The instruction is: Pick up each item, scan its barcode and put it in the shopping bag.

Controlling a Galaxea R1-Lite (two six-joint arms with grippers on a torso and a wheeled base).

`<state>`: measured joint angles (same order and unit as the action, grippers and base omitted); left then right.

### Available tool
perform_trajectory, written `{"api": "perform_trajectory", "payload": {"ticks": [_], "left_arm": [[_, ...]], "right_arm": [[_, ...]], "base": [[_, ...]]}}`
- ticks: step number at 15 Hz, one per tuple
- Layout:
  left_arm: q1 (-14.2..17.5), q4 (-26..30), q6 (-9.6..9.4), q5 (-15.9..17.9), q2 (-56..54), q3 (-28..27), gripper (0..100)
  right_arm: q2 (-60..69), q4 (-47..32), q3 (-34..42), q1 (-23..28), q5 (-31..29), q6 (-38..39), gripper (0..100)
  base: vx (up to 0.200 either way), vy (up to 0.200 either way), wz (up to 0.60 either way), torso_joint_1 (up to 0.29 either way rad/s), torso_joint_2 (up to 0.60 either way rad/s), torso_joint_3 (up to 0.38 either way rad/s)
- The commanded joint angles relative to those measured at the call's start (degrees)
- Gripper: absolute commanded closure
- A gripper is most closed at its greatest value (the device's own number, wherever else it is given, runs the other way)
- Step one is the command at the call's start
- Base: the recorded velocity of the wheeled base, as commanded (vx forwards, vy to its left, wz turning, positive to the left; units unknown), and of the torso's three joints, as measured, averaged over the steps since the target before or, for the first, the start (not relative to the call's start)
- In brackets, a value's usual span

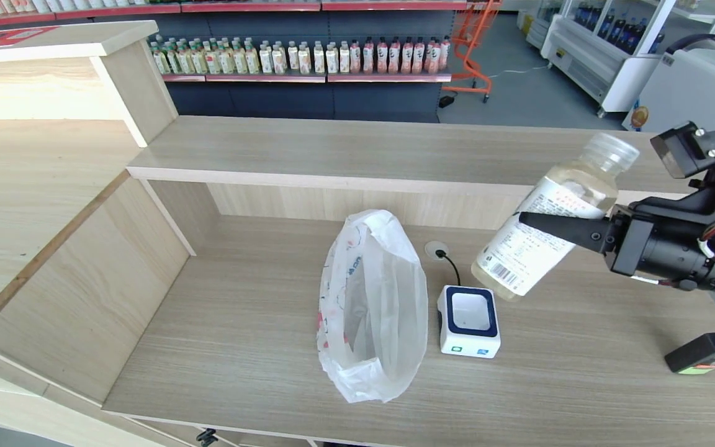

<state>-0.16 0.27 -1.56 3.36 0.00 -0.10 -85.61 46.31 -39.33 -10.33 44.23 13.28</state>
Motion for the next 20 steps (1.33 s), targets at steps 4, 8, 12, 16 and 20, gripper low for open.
{"api": "perform_trajectory", "payload": {"ticks": [4, 8, 12, 16, 20], "left_arm": [[0.1, 0.0, -0.02, 0.1, 0.0, 0.0, 0], [0.1, 0.0, -0.02, 0.0, 0.1, 0.0, 0], [0.1, 0.0, -0.02, 0.0, 0.0, 0.0, 0], [0.1, 0.0, -0.02, 0.1, 0.0, 0.0, 0], [0.1, 0.0, -0.02, 0.1, 0.1, 0.0, 0]], "right_arm": [[-11.2, -0.8, -3.9, -8.0, -12.4, -0.2, 100], [-17.3, -0.7, -6.4, -14.0, -22.0, -1.7, 100], [-24.4, 2.6, -3.9, -18.8, -31.3, -5.6, 100], [-32.6, 10.8, -5.2, -22.2, -31.4, -6.2, 100], [-39.7, 19.1, -4.1, -22.9, -31.4, -14.2, 100]], "base": [[0.000, 0.000, 0.00, 0.000, 0.00, 0.000], [0.000, 0.000, 0.00, 0.000, 0.00, 0.000], [0.000, 0.000, 0.00, 0.000, 0.00, 0.000], [0.000, 0.000, 0.00, 0.000, 0.00, 0.000], [0.000, 0.000, 0.00, 0.000, 0.00, 0.000]]}}
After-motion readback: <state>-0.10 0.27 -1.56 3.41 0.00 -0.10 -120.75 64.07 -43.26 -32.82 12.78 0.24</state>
